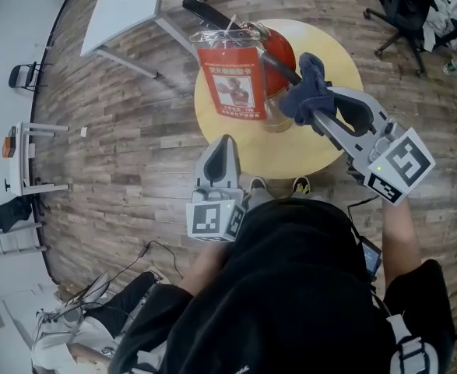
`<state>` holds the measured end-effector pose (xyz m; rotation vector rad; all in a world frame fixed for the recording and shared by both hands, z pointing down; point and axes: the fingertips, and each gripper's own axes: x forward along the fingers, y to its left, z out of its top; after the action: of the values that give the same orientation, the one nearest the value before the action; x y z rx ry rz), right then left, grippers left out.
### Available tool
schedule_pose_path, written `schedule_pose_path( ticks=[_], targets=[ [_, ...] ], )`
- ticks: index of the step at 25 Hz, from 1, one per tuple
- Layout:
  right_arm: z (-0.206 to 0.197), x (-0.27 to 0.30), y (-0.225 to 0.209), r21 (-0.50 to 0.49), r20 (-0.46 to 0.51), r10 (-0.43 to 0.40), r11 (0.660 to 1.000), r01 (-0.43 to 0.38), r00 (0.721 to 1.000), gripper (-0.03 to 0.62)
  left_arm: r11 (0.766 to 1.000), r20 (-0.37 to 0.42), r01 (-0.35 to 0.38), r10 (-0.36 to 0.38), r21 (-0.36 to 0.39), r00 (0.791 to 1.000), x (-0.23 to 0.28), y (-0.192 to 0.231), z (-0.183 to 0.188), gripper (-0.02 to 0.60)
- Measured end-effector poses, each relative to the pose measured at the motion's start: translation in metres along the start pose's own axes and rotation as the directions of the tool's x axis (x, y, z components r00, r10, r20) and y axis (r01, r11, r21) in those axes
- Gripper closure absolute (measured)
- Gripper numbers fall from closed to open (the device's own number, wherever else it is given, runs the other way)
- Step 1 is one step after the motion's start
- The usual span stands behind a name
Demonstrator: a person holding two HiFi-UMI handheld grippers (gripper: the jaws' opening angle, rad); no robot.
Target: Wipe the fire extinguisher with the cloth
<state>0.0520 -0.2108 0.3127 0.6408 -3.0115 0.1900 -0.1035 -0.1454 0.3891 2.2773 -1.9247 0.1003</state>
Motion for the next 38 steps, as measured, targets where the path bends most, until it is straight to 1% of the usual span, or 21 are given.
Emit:
schedule_pose_path(
  ticks=[1,3,5,7,9,11,12,13,14,16,18,19,21,23,25,28,31,33,34,36,38],
  targets=[
    [-0.021,0.001,-0.005,-0.001,-0.012,-0.017,1.000,0.017,1.000,0.479,1.000,-0.003,-0.003,0.003,0.005,1.000,-0.001,0.000,0.000,0.566],
    [-0.071,0.009,-0.018,-0.048,-0.102,-0.077,0.996,0.072,0.992,0.479,1.000,-0.009,-0.009,0.009,0.012,1.000,-0.001,0.000,-0.001,0.566],
    [-0.125,0.022,-0.031,-0.087,-0.204,-0.137,0.989,0.122,0.969,0.477,1.000,-0.018,-0.021,0.021,0.011,1.000,-0.002,0.001,-0.003,0.566],
    [-0.171,0.034,-0.044,-0.067,-0.250,-0.158,0.987,0.146,0.955,0.477,0.999,-0.023,-0.032,0.032,0.011,0.999,-0.004,0.003,-0.005,0.566],
    [-0.196,0.038,-0.051,-0.004,-0.215,-0.140,0.990,0.142,0.966,0.476,0.999,-0.031,-0.048,0.048,0.010,0.998,-0.008,0.004,-0.006,0.566],
    [-0.199,0.036,-0.053,0.059,-0.124,-0.116,0.991,0.124,0.985,0.474,0.998,-0.040,-0.064,0.064,0.009,0.997,-0.012,0.006,-0.007,0.566],
    [-0.201,0.034,-0.054,0.077,-0.091,-0.111,0.990,0.118,0.990,0.474,0.998,-0.042,-0.069,0.069,0.010,0.997,-0.013,0.007,-0.007,0.566],
    [-0.206,0.033,-0.053,0.083,-0.081,-0.109,0.990,0.116,0.991,0.474,0.997,-0.043,-0.072,0.072,0.013,0.996,-0.014,0.008,-0.008,0.566],
    [-0.218,0.033,-0.052,0.076,-0.102,-0.108,0.990,0.116,0.989,0.474,0.997,-0.041,-0.073,0.074,0.017,0.996,-0.015,0.008,-0.008,0.566],
    [-0.258,0.036,-0.049,0.036,-0.222,-0.106,0.993,0.117,0.969,0.474,0.997,-0.037,-0.073,0.074,0.022,0.997,-0.017,0.008,-0.009,0.566],
    [-0.296,0.043,-0.051,0.015,-0.337,-0.120,0.991,0.132,0.934,0.474,0.997,-0.037,-0.073,0.074,0.021,0.997,-0.018,0.007,-0.010,0.566],
    [-0.306,0.047,-0.056,0.023,-0.364,-0.135,0.988,0.154,0.922,0.474,0.997,-0.038,-0.073,0.074,0.022,0.997,-0.019,0.007,-0.010,0.566],
    [-0.312,0.053,-0.064,0.051,-0.384,-0.156,0.980,0.190,0.910,0.474,0.997,-0.038,-0.075,0.076,0.022,0.996,-0.021,0.006,-0.010,0.566],
    [-0.307,0.052,-0.065,0.046,-0.397,-0.146,0.983,0.178,0.906,0.474,0.997,-0.039,-0.076,0.077,0.019,0.996,-0.021,0.005,-0.010,0.566],
    [-0.292,0.047,-0.059,0.026,-0.372,-0.124,0.989,0.144,0.920,0.476,0.997,-0.037,-0.073,0.074,0.016,0.997,-0.021,0.003,-0.011,0.566],
    [-0.239,0.037,-0.052,0.010,-0.234,-0.126,0.991,0.132,0.964,0.480,0.998,-0.034,-0.066,0.066,0.010,0.997,-0.021,0.001,-0.012,0.566],
    [-0.166,0.025,-0.037,-0.014,-0.071,-0.127,0.992,0.126,0.989,0.484,0.998,-0.022,-0.055,0.055,0.003,0.998,-0.020,-0.001,-0.012,0.566],
    [-0.115,0.017,-0.024,-0.047,0.043,-0.118,0.992,0.120,0.992,0.485,0.999,-0.013,-0.049,0.049,0.002,0.999,-0.017,-0.002,-0.010,0.566],
    [-0.093,0.014,-0.018,-0.077,0.080,-0.116,0.989,0.123,0.990,0.485,0.999,-0.007,-0.045,0.045,0.002,0.999,-0.016,-0.003,-0.009,0.566],
    [-0.058,0.008,-0.007,-0.130,0.129,-0.116,0.983,0.132,0.985,0.485,0.999,0.000,-0.039,0.039,0.000,0.999,-0.014,-0.004,-0.008,0.566],
    [-0.023,-0.001,0.005,-0.140,0.188,-0.103,0.982,0.131,0.977,0.485,0.999,0.007,-0.034,0.034,-0.003,0.999,-0.014,-0.004,-0.008,0.566]
  ],
)
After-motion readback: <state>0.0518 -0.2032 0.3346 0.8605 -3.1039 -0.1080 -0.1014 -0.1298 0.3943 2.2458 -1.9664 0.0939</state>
